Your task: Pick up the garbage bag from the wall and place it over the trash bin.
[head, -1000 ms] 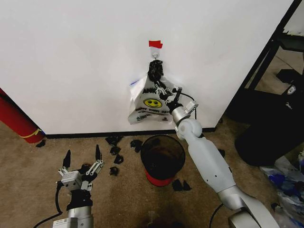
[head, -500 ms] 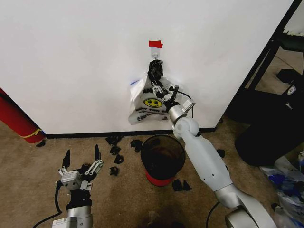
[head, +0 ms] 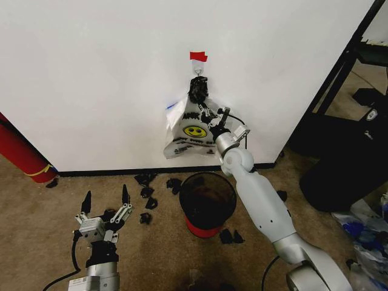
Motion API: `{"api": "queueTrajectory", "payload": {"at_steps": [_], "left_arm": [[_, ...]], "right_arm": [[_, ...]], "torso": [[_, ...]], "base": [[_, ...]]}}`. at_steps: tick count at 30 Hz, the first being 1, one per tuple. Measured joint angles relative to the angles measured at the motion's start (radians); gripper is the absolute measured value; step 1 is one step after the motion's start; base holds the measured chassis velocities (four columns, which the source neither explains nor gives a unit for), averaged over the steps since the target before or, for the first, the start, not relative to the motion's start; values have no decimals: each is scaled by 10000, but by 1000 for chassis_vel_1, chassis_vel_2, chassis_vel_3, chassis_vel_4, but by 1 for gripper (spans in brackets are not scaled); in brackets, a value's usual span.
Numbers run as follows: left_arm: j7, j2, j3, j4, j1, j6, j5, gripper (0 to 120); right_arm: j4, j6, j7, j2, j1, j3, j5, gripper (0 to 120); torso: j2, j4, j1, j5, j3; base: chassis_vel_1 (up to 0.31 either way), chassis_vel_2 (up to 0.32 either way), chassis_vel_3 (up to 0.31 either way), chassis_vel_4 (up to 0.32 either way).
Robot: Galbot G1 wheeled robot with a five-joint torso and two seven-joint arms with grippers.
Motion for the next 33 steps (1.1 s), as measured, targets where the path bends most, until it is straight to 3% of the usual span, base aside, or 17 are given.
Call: {"api": "queueTrajectory", "payload": {"at_steps": [33], "left_arm": [[-4, 328, 254, -23, -187, 43, -161, 99]], "right_arm": [[4208, 377, -434, -991, -4439, 846, -1770, 0]], "torso": [[0, -1, -1, 0, -1]], "base": [[0, 0, 0, 0]]}}
